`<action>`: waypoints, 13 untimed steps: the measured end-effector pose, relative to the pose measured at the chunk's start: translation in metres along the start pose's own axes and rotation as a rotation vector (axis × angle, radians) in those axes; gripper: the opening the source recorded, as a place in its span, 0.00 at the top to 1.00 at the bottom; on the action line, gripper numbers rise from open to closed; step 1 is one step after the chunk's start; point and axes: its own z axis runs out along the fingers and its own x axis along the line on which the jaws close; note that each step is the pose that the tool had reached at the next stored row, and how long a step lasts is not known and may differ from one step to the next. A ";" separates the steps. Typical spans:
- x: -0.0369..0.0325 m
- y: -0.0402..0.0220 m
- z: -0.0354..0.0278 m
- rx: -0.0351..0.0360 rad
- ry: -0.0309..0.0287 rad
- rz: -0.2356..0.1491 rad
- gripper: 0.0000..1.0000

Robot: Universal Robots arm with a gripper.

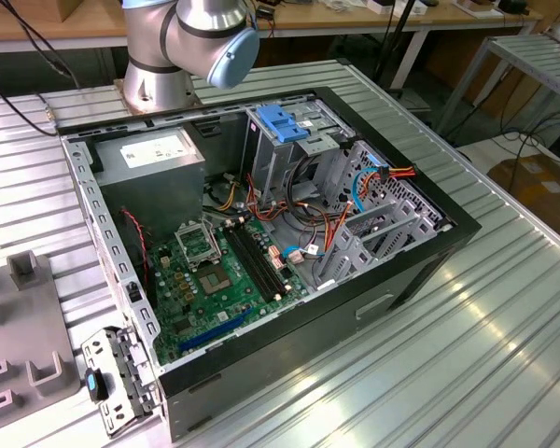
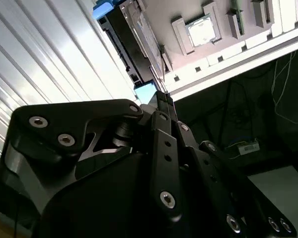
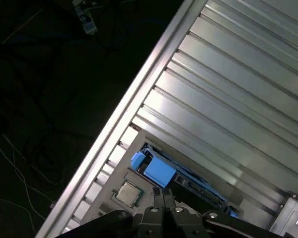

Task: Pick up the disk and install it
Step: 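Pick up the disk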

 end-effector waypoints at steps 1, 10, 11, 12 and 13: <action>0.0000 0.0000 0.0000 0.0002 0.0002 -0.009 0.89; 0.0000 0.0000 0.0000 0.0015 0.0017 -0.058 0.89; 0.0000 0.0000 0.0001 0.0017 0.0018 -0.065 0.89; 0.0000 0.0000 0.0000 0.0018 0.0020 -0.069 0.89; 0.0000 0.0000 0.0000 0.0019 0.0022 -0.074 0.89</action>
